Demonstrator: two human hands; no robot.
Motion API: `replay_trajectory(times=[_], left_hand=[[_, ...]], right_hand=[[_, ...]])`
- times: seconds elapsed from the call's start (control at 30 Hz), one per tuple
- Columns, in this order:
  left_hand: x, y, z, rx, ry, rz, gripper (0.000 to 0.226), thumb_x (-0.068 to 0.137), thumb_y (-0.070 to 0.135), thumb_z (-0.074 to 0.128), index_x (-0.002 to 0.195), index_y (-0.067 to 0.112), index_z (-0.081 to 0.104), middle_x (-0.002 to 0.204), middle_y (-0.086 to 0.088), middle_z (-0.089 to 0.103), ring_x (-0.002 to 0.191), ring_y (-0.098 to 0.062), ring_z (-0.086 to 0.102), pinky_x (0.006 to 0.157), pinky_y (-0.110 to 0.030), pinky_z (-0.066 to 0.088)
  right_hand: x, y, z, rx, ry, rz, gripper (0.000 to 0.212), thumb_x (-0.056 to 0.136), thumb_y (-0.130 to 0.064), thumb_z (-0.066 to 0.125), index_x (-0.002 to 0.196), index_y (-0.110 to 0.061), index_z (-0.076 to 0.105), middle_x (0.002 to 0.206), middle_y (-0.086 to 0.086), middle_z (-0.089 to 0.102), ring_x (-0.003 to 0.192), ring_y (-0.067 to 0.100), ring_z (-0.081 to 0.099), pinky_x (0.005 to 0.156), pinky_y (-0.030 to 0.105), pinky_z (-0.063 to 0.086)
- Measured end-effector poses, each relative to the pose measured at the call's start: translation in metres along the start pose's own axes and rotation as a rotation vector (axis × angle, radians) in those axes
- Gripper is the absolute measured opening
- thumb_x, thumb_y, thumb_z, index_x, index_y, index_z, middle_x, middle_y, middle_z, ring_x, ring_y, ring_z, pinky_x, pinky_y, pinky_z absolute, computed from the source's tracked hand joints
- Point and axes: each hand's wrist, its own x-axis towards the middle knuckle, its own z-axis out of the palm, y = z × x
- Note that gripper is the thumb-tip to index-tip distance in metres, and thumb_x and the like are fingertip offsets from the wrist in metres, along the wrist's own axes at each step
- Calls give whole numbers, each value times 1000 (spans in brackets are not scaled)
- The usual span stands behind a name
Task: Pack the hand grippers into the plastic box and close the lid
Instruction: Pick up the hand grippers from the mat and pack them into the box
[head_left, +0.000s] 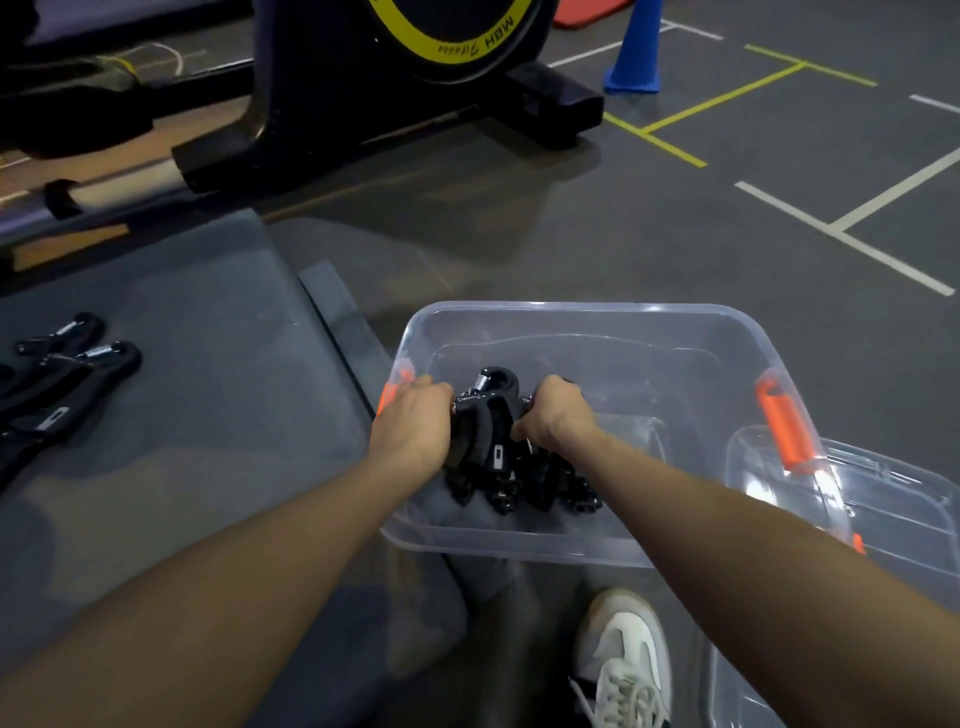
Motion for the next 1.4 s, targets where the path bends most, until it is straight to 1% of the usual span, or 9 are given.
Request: replay_trajectory(times=[0.1, 0.27, 0.53, 0.8, 0.87, 1.0, 1.13, 1.23, 1.4], left_hand=[[-2, -11, -10, 23, 93, 40, 37, 90, -1, 38, 121, 10, 53, 130, -6, 45, 131, -23, 34, 97, -38, 41], [5, -30, -6, -40, 122, 47, 32, 94, 8, 38, 122, 13, 53, 129, -1, 48, 124, -23, 40, 97, -37, 43], [7, -34, -8, -82, 138, 90, 38, 93, 3, 42, 128, 13, 53, 131, -1, 51, 119, -24, 45, 99, -35, 41], [-9, -41, -25, -179, -9, 53, 48, 87, 13, 60, 133, 15, 46, 140, 0, 41, 123, -27, 49, 105, -39, 41], [-19, -49, -33, -207, 0, 29, 47, 86, 14, 61, 131, 17, 48, 136, -1, 44, 119, -28, 52, 103, -40, 43], [-45, -77, -67, -212, 65, -54, 49, 87, 19, 59, 134, 19, 46, 138, -4, 44, 127, -28, 48, 104, -38, 41], [-84, -131, -111, -219, 145, -185, 46, 89, 23, 57, 134, 19, 47, 139, -6, 45, 128, -26, 48, 105, -35, 39], [-122, -187, -138, -240, 177, -272, 42, 88, 24, 58, 129, 17, 51, 134, -7, 49, 123, -26, 50, 105, -36, 41], [-187, -285, -154, -257, 218, -452, 39, 87, 25, 59, 125, 17, 53, 130, -7, 53, 121, -27, 52, 102, -36, 43]], right_hand=[[1, -12, 12, 16, 39, -12, 14, 75, -10, 73, 82, -3, 63, 88, 16, 68, 87, 27, 68, 66, 25, 47], [1, -11, 19, -16, -30, -100, 35, 75, -18, 77, 104, -1, 67, 103, 15, 71, 99, 28, 67, 77, 27, 50], [-4, -8, 14, -143, -129, -201, 40, 74, -26, 79, 102, -1, 67, 108, 17, 67, 104, 29, 62, 79, 25, 43], [-21, -25, -2, -258, -131, -211, 20, 79, -23, 72, 87, -6, 64, 82, 8, 55, 79, 19, 51, 68, 22, 35], [-31, -44, -11, -232, -72, -247, 16, 81, -20, 70, 79, -12, 57, 85, 9, 57, 83, 21, 54, 69, 23, 36], [-62, -105, -22, -151, -37, -413, 46, 80, -17, 73, 123, -7, 59, 117, 12, 65, 111, 26, 61, 90, 26, 45], [-103, -174, -5, -247, -59, -539, 14, 79, -24, 74, 83, -19, 62, 90, 5, 64, 88, 19, 52, 68, 21, 41], [-140, -224, 27, -245, -110, -603, 54, 79, -26, 74, 127, -8, 57, 123, 13, 63, 113, 26, 59, 93, 27, 44], [-193, -289, 105, -221, -233, -666, 59, 81, -25, 73, 133, -7, 52, 132, 11, 58, 124, 26, 54, 104, 29, 40]])
